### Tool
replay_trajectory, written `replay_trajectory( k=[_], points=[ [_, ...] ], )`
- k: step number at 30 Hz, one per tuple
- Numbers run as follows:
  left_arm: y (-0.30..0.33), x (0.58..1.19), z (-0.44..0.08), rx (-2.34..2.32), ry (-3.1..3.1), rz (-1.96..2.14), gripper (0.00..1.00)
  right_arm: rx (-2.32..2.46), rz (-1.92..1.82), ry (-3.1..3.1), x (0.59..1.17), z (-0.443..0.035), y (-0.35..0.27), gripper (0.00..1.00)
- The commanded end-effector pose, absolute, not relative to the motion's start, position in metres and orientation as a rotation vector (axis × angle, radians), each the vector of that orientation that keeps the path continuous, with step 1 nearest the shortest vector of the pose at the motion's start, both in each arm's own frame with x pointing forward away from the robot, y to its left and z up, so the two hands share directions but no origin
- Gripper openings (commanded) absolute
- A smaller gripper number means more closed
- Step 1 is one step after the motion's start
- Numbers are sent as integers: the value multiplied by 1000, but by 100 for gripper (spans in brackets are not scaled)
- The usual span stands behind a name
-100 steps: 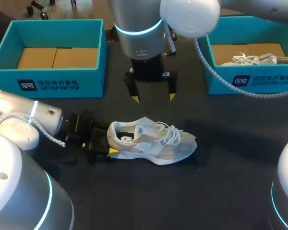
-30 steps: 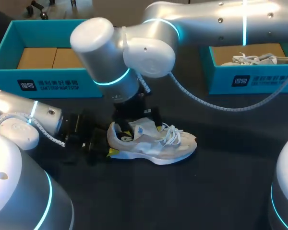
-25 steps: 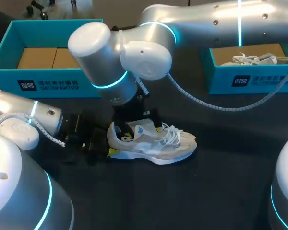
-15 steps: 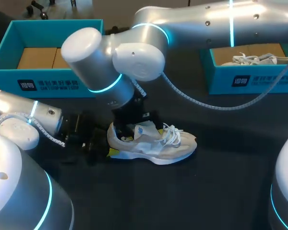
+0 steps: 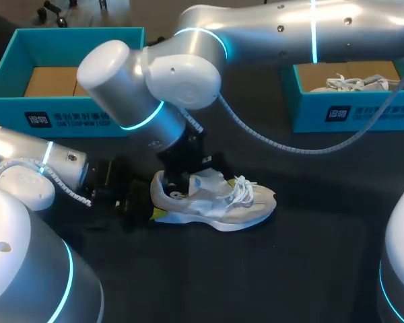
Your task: Take the shoe out of the shoebox, open the shoe tongue, remove and reinsert the insole, then place the shoe into the shoebox
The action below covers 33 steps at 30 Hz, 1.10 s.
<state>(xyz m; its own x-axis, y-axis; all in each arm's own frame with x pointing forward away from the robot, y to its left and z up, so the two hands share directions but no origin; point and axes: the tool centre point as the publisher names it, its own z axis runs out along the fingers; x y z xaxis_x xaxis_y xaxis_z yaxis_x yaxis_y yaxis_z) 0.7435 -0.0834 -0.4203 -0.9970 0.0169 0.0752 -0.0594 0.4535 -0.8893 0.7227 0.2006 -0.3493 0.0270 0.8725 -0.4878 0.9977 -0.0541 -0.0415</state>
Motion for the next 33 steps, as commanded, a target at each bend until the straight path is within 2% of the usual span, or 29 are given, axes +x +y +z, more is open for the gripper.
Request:
replay_trajectory(
  k=[1, 6, 8, 9, 10, 13, 15, 16, 17, 19, 20, 33],
  points=[
    [-82, 744, -420, 37, -2616, 1602, 0, 2122, -513, 1722, 716, -340, 194, 100],
    [-82, 744, -420, 37, -2616, 1602, 0, 2147, -482, 1697, 713, -328, 185, 100],
    [-82, 744, -420, 37, -2616, 1602, 0, 2156, -468, 1690, 712, -324, 183, 98],
    [-82, 744, -420, 37, -2616, 1602, 0, 2159, -463, 1687, 712, -322, 182, 93],
    [-82, 744, -420, 37, -2616, 1602, 0, 2169, -446, 1682, 711, -320, 181, 86],
    [-82, 744, -420, 37, -2616, 1602, 0, 2193, -401, 1688, 711, -318, 180, 49],
    [-82, 744, -420, 37, -2616, 1602, 0, 2209, -365, 1689, 711, -317, 180, 43],
    [-82, 744, -420, 37, -2616, 1602, 0, 2219, -352, 1687, 711, -317, 180, 25],
    [-82, 744, -420, 37, -2616, 1602, 0, 2224, -341, 1687, 711, -316, 180, 15],
    [-82, 744, -420, 37, -2616, 1602, 0, 2229, -332, 1687, 711, -316, 180, 9],
    [-82, 744, -420, 37, -2616, 1602, 0, 2235, -322, 1688, 711, -316, 180, 0],
    [-82, 744, -420, 37, -2616, 1602, 0, 2299, -253, 1635, 703, -313, 160, 0]
  ],
)
